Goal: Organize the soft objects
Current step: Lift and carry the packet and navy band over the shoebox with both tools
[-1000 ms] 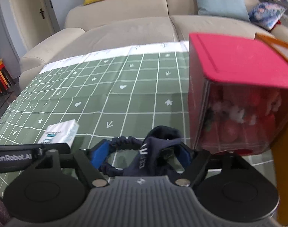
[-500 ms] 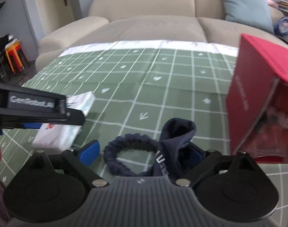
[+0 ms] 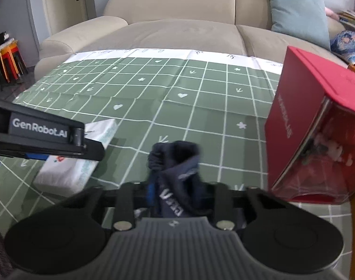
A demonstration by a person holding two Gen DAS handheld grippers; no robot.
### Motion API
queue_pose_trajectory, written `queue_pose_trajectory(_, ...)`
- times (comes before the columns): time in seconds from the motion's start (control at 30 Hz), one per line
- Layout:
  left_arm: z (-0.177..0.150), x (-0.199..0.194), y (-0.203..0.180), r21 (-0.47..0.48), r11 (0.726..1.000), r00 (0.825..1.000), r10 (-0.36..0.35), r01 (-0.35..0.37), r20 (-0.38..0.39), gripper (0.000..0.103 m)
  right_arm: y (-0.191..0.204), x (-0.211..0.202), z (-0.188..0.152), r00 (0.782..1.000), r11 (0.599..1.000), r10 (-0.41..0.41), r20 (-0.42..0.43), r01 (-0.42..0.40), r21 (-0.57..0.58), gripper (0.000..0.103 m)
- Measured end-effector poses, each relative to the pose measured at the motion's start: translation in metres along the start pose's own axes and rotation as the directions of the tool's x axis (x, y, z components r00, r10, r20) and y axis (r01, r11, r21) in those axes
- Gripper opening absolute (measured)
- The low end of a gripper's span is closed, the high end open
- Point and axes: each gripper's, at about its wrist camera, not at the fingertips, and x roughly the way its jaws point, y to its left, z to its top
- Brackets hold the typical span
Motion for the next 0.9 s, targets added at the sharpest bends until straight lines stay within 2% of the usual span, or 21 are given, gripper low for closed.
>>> queue_pose_trajectory(0.1, 0.000, -0.001, -0.002, 0.014, 1.000, 1.000, -0.002, 0.002, 0.000, 0.072, 0.002, 0.000, 0.003, 1.000, 0.999, -0.010, -0.010, 0.009, -0.033, 0.013)
queue_pose_trajectory(0.3, 0.002, -0.008, -0.009, 0.049, 0.999, 1.000, -0.008, 0.007, 0.021, 0.071, 0.001, -0.012, 0.013, 1.000, 0.999, 0.003, 0.011, -0.003, -0.039, 0.012)
queue_pose_trajectory(0.57, 0.020, -0.042, -0.028, 0.090, 0.996, 0.993, -0.035, 0.024, 0.116, 0.071, -0.008, -0.050, 0.047, 0.993, 0.999, 0.014, 0.119, -0.010, -0.034, 0.012)
queue_pose_trajectory(0.9, 0.042, -0.092, -0.081, 0.180, 0.981, 0.966, -0.115, 0.074, 0.231, 0.071, -0.049, -0.114, 0.085, 0.966, 1.000, 0.003, 0.257, -0.007, 0.017, 0.012)
